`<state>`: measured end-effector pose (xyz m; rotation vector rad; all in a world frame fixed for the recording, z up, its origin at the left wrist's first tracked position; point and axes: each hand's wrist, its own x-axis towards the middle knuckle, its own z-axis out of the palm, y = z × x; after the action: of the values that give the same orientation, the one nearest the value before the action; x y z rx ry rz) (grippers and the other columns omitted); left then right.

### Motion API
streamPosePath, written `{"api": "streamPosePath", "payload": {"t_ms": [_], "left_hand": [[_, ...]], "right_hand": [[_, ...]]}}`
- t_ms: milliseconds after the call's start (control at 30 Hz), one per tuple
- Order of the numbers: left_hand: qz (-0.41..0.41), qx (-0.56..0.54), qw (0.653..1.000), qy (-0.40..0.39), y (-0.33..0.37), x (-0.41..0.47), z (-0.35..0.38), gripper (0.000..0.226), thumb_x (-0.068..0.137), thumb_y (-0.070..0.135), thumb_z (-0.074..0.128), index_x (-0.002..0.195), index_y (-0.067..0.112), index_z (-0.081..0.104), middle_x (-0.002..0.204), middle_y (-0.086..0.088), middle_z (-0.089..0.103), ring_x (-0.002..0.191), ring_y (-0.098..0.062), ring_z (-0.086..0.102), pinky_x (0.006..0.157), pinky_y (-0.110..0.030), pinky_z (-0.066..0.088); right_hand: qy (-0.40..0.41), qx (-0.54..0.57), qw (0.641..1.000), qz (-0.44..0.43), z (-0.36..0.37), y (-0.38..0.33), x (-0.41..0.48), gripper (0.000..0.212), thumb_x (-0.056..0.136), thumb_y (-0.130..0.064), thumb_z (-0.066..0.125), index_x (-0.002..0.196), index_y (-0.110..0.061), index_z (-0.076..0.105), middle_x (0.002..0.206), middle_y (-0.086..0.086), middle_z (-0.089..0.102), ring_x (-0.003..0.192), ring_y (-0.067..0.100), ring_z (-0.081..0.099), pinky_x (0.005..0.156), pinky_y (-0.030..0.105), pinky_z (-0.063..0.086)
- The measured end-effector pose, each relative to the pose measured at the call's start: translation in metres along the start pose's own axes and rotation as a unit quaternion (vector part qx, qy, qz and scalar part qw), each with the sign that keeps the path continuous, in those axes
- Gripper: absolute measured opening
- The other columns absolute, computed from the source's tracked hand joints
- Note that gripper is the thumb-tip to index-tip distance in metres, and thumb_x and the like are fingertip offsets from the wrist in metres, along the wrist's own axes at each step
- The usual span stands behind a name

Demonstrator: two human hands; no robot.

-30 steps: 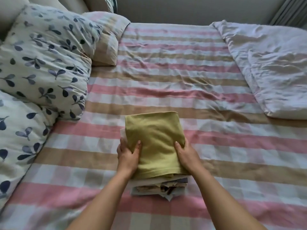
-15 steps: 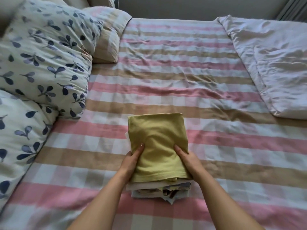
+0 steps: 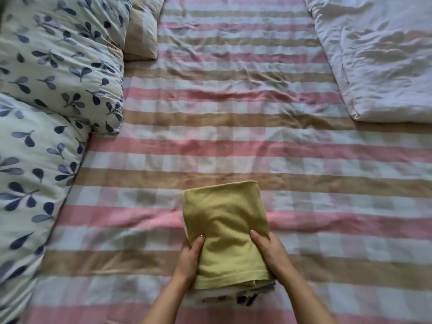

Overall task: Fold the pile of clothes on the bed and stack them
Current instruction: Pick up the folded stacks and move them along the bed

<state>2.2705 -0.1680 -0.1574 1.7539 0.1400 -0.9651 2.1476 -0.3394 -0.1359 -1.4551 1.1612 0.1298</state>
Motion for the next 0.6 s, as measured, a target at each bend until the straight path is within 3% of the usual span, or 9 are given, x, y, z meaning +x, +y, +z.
{"api": "streamPosePath", "payload": {"t_ms": [67, 200, 333, 467, 600], "left_hand": [[-0.002, 0.024, 1.0, 0.009, -0.023, -0.028, -0.002, 0.03, 0.089, 0.025, 0.059, 0.114, 0.01, 0.051, 0.111, -0.011, 0.062, 0.103, -0.021, 0.057, 0.089, -0.032, 0.042], [0.005, 0.038, 0.999, 0.002, -0.047, -0.081, -0.003, 0.035, 0.085, 0.032, 0.059, 0.114, 0.013, 0.052, 0.107, -0.006, 0.063, 0.098, -0.019, 0.056, 0.086, -0.029, 0.04], [0.023, 0.044, 0.999, -0.014, -0.051, -0.13, -0.001, 0.023, 0.093, 0.015, 0.052, 0.115, 0.01, 0.051, 0.106, -0.002, 0.062, 0.1, -0.017, 0.056, 0.088, -0.028, 0.039], [0.051, 0.061, 0.996, -0.037, -0.041, -0.17, 0.009, 0.026, 0.094, 0.013, 0.048, 0.119, 0.007, 0.049, 0.108, -0.002, 0.059, 0.099, -0.013, 0.054, 0.087, -0.024, 0.037], [0.082, 0.09, 0.991, -0.059, -0.034, -0.202, 0.036, 0.03, 0.094, 0.016, 0.048, 0.123, 0.006, 0.048, 0.112, -0.002, 0.058, 0.097, -0.006, 0.054, 0.085, -0.018, 0.037]], "right_hand": [[0.019, 0.006, 1.0, 0.003, 0.0, 0.022, -0.031, 0.024, 0.086, -0.033, 0.062, 0.1, -0.014, 0.063, 0.102, 0.006, 0.069, 0.091, 0.016, 0.063, 0.08, 0.029, 0.048], [0.043, -0.014, 0.999, 0.019, -0.005, 0.057, -0.083, 0.033, 0.083, -0.04, 0.063, 0.098, -0.011, 0.063, 0.095, 0.005, 0.07, 0.091, 0.019, 0.064, 0.077, 0.03, 0.049], [0.052, 0.013, 0.998, 0.017, -0.018, 0.074, -0.132, 0.035, 0.082, -0.042, 0.063, 0.101, -0.013, 0.064, 0.097, 0.003, 0.07, 0.093, 0.018, 0.064, 0.083, 0.035, 0.051], [0.075, 0.033, 0.997, 0.002, -0.039, 0.081, -0.172, 0.024, 0.082, -0.043, 0.063, 0.094, -0.022, 0.062, 0.088, -0.005, 0.067, 0.088, 0.012, 0.063, 0.069, 0.022, 0.044], [0.096, 0.052, 0.994, -0.008, -0.07, 0.092, -0.204, 0.022, 0.083, -0.043, 0.063, 0.093, -0.024, 0.061, 0.089, -0.004, 0.066, 0.088, 0.014, 0.061, 0.073, 0.023, 0.043]]}}
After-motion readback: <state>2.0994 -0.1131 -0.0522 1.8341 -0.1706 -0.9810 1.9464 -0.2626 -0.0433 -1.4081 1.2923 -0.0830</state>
